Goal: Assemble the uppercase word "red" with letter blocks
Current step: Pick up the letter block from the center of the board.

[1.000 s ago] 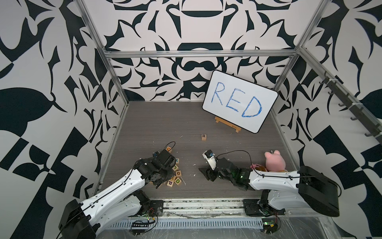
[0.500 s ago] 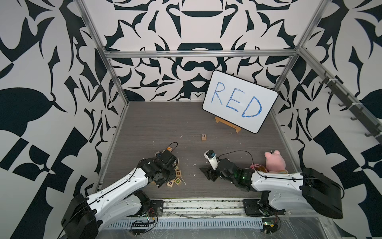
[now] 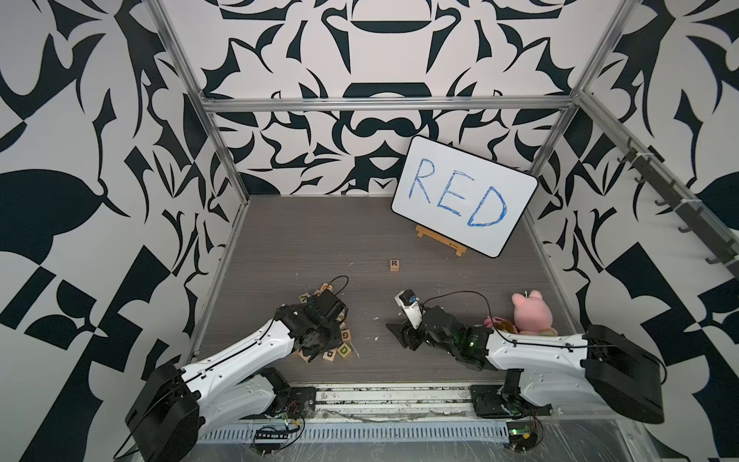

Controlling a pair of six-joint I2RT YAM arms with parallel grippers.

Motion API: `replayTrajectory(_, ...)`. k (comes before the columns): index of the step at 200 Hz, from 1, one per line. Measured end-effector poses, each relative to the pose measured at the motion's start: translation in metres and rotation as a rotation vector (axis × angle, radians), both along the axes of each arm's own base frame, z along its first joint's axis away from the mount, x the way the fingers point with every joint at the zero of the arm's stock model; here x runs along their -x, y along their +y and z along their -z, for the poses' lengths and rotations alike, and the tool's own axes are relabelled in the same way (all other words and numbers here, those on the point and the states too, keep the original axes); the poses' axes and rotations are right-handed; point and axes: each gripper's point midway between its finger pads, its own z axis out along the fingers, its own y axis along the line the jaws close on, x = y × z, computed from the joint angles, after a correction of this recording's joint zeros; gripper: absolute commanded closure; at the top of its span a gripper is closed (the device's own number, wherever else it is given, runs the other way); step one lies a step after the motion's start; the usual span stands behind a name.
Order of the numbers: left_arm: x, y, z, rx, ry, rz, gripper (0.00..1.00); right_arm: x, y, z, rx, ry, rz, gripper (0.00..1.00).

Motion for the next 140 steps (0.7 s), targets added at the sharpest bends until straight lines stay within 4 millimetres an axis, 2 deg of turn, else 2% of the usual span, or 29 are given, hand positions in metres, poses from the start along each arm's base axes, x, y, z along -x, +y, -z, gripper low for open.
replayTrajectory(49, 0.0007, 0.0004, 0.0089, -0.033, 0.025, 0.028, 0.56, 0.0000, -0.0001, 0.0000, 0.002, -0.003, -0.002, 0.32)
replayTrajectory(140, -0.0032, -0.0046, 0.0089, -0.027, 0.012, 0.064, 0.54, 0.0001, -0.0002, -0.0002, 0.005, -0.008, -0.006, 0.32)
